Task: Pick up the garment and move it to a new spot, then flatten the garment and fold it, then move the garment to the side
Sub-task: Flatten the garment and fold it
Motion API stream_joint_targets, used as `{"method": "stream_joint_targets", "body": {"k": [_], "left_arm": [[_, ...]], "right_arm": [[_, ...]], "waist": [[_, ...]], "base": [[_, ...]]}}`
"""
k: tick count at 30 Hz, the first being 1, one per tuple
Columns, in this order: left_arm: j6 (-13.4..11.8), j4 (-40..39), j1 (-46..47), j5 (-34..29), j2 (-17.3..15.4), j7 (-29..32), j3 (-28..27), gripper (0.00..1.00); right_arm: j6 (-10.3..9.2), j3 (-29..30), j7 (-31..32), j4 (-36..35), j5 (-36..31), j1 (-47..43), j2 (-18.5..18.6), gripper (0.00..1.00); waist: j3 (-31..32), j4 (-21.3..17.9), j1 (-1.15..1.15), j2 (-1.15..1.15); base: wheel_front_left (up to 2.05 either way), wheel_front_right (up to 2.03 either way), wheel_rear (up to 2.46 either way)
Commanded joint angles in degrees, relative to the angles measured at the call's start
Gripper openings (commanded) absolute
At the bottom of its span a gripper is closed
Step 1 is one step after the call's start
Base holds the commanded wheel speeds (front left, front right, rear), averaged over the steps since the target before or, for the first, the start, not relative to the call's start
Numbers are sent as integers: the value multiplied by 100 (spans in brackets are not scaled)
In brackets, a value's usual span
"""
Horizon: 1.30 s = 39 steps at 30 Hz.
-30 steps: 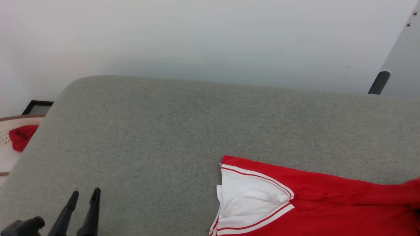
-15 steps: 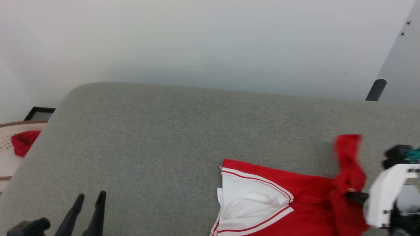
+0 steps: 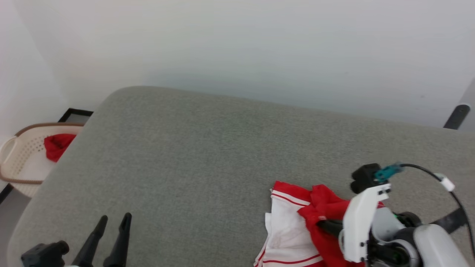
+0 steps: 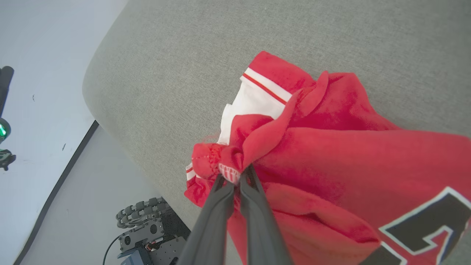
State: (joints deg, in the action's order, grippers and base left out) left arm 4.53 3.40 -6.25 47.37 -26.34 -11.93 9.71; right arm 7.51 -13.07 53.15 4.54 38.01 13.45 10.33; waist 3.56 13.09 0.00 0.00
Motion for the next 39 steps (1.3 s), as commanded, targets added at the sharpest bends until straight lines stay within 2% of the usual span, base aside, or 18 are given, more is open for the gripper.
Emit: {"method": "stream_joint_targets", "body": {"k": [1,11,21,22,24,26,27,29,39], "left_arm": [[9,28,61,21,35,-9,28,100],[84,177,250,-20,150,-2,240,100],[126,316,347,-14,198,-67,316,100],[133,326,357,-11,201,-75,322,100],[141,348,361,-11,200,-82,323,100],[150,363,344,-5,196,-102,317,100],[150,367,331,-1,193,-114,309,100],[137,377,303,8,196,-128,292,100],[76,335,154,28,148,-180,200,100]], "right_arm": [[-4,-134,-79,109,-49,109,-69,0],[-4,-767,-552,1050,-200,586,-354,0],[-4,-1225,-1141,2188,-283,1025,-513,0],[-4,-1268,-1198,2301,-286,1072,-525,12],[-4,-1354,-1322,2467,-261,1162,-541,49],[-4,-1441,-1402,2598,-198,1233,-548,57],[-4,-1487,-1441,2630,-159,1270,-553,67],[-4,-1574,-1499,2663,-84,1329,-523,100],[-4,-1853,-1840,2319,262,1417,-188,100]], "waist": [[-13,122,0,0],[-75,469,0,0],[-131,599,0,0],[-129,603,0,0],[-121,602,0,0],[-110,588,0,0],[-106,574,0,0],[-93,540,0,0],[12,205,0,0]], "base": [[0,0,0],[0,0,0],[0,0,0],[0,0,0],[0,0,0],[0,0,0],[0,0,0],[0,0,0],[0,0,0]]}}
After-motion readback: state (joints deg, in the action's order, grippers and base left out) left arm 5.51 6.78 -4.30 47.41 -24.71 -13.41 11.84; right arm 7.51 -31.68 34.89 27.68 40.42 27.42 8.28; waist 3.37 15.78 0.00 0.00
